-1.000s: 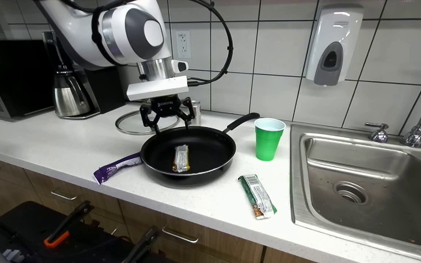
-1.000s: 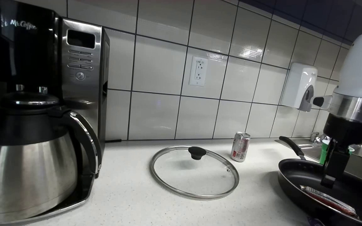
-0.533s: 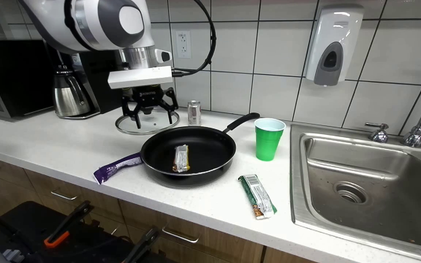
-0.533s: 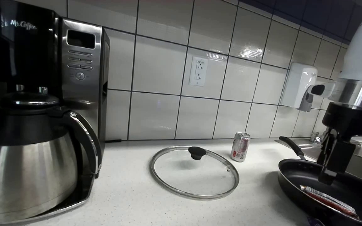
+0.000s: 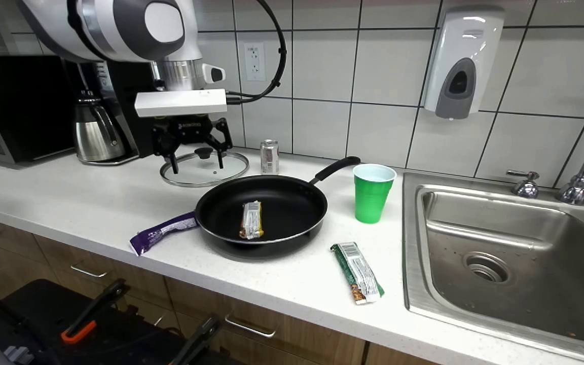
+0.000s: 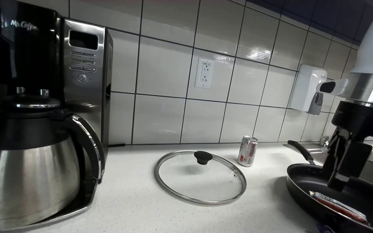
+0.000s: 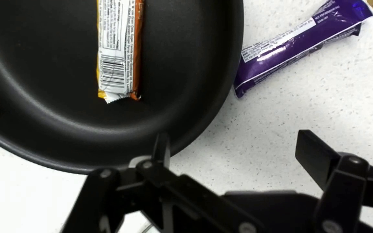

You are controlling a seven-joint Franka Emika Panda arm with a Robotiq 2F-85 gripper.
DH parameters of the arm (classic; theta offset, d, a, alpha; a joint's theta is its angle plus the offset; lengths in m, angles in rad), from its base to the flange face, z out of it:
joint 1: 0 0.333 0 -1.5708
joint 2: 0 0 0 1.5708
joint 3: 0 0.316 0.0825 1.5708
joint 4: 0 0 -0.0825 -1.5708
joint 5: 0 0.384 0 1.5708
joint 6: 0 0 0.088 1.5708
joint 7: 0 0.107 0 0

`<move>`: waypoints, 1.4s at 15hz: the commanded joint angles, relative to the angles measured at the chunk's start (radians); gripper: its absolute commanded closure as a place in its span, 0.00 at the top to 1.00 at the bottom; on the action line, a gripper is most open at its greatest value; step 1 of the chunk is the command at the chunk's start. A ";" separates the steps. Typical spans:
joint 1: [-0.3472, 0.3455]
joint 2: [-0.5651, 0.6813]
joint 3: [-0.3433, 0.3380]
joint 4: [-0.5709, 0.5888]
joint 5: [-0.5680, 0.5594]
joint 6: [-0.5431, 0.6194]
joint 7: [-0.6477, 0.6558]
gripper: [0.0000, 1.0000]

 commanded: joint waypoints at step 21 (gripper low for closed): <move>-0.003 -0.072 0.173 0.038 -0.012 -0.244 0.870 1.00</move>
